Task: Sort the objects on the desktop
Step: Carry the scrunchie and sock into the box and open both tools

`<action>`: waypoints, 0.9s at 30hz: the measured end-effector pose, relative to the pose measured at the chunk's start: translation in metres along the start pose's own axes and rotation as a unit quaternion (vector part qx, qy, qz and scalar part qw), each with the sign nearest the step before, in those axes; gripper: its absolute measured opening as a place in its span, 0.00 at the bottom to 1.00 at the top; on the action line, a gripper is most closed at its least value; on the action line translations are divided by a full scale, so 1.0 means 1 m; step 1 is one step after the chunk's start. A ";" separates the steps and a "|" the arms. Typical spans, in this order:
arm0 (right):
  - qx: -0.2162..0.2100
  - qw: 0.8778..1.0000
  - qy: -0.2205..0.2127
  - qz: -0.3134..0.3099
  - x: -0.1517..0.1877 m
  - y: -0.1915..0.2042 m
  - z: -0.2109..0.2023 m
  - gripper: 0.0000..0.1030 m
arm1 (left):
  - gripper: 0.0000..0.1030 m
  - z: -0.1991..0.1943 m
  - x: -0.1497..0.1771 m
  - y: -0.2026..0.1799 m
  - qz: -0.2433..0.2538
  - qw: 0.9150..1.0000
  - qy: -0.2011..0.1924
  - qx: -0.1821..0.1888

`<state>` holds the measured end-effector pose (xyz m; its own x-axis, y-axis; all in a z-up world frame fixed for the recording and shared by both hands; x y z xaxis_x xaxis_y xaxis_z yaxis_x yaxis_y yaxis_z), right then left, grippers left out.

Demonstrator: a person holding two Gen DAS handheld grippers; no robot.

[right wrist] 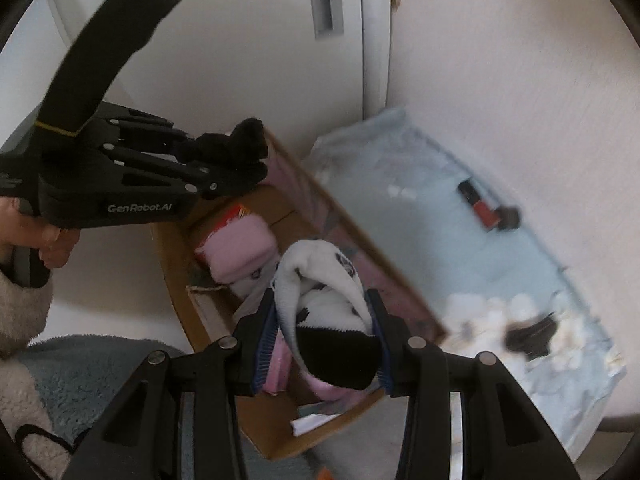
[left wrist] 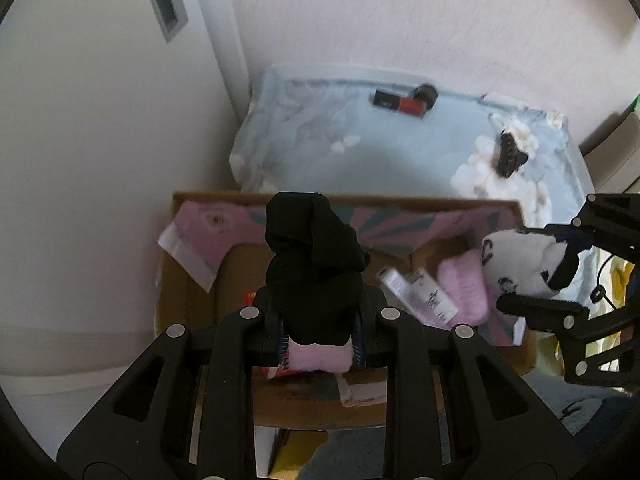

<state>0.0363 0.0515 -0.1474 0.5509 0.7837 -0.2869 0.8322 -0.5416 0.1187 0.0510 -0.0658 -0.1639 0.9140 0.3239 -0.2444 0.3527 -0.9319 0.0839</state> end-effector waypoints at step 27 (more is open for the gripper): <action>0.003 0.999 0.036 0.028 0.017 0.005 0.028 0.41 | 0.34 0.017 0.017 -0.002 0.007 0.999 0.023 0.022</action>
<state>0.0481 0.0530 -0.1783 0.5996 0.7717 -0.2118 0.7998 -0.5868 0.1262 0.0619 -0.0610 -0.1846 0.9274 0.3166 -0.1990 0.3311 -0.9426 0.0434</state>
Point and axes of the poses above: each gripper's, at about its wrist camera, not at the fingertips, and z roughly the way its jaws point, y to its left, x to its underside, the point moved 6 cm from there along z, roughly the way its jaws point, and after that the axes turned 9 degrees about y, right-handed, at the moved point
